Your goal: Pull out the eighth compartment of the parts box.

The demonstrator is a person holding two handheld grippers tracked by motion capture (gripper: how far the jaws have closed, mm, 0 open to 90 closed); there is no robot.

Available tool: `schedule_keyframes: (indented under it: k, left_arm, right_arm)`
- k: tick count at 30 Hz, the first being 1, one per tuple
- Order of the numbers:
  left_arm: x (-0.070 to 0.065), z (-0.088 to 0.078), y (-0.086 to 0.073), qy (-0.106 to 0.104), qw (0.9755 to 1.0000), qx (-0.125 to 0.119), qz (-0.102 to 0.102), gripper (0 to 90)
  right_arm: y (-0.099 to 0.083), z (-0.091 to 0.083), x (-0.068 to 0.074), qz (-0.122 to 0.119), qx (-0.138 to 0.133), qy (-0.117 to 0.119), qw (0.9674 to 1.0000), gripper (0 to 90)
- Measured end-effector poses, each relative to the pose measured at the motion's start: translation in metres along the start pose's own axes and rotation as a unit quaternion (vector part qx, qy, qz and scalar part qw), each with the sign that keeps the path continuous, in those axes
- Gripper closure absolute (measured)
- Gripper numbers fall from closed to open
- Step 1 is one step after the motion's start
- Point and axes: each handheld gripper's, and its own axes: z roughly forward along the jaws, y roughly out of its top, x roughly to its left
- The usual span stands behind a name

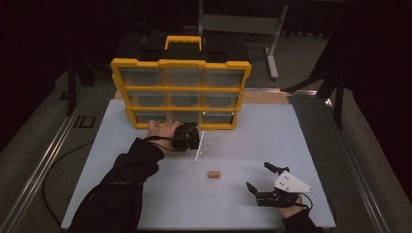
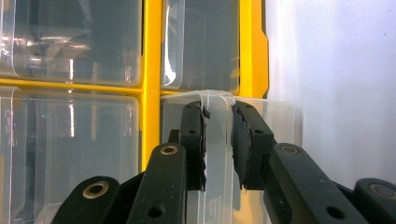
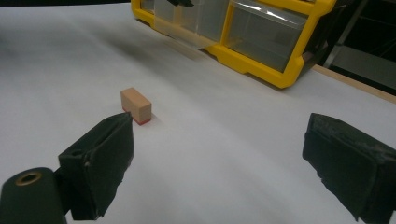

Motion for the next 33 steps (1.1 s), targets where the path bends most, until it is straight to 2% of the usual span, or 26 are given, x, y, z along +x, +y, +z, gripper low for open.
schedule_keyframes:
  k: [15,33]
  left_arm:
    - [-0.006,-0.014,0.004,-0.005,1.0000,0.000,0.004,75.0]
    - [-0.011,-0.027,0.015,-0.016,0.9998,-0.011,-0.007,74.8]
  right_arm:
    - [0.000,0.000,0.000,-0.001,0.000,0.000,1.0000,8.9]
    - [0.000,0.001,0.001,0.001,0.002,0.002,1.0000,8.9]
